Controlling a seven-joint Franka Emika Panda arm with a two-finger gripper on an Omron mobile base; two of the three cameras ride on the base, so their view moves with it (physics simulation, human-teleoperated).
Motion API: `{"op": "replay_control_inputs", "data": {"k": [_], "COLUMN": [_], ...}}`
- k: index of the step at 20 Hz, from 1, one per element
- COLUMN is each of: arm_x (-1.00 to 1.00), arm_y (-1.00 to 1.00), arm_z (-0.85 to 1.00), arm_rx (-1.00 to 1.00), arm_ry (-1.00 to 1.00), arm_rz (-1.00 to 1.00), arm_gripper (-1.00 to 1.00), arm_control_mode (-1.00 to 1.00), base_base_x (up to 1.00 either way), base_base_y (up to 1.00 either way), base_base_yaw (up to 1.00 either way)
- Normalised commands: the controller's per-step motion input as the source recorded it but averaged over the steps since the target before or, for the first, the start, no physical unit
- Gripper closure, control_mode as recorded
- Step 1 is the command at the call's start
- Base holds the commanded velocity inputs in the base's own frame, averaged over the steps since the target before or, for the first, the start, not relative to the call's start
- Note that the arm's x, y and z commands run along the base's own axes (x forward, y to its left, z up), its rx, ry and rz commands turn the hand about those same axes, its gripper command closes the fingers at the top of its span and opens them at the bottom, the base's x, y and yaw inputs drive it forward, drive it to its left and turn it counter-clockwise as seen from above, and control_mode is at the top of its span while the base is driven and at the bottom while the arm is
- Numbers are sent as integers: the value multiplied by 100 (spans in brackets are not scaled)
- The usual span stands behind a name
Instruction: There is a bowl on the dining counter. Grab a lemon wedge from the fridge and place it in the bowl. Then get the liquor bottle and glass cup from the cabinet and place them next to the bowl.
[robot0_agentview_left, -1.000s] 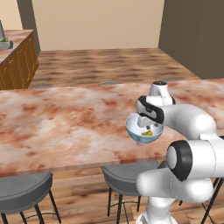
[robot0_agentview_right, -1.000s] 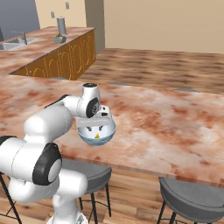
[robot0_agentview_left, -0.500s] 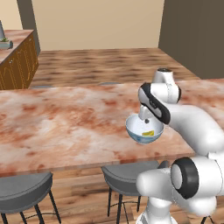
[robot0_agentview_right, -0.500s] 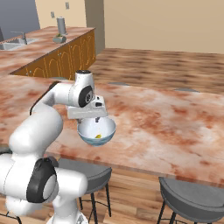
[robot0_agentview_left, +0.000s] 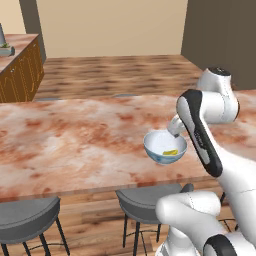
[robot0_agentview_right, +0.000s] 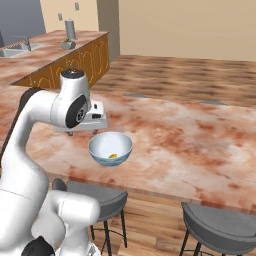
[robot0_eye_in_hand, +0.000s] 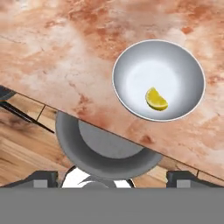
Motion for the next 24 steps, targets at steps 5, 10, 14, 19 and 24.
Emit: {"op": "replay_control_inputs", "data": {"k": [5,10,14,19,24], "arm_x": [-79,-64,-52,0,0], "arm_y": [0,1,35,0,0], "arm_z": [100,48,0,0,0], "arm_rx": [10,7,5,0,0], "arm_ry": [-23,-23,-25,0,0], "arm_rz": [0,0,0,0,0], "arm_gripper": [-100,-100,-100,-100,-100], "arm_control_mode": [-100,-100,-100,100,100], "base_base_x": [0,0,0,-77,-93], "base_base_y": [0,0,0,49,90], "base_base_yaw": [0,0,0,1,18]}}
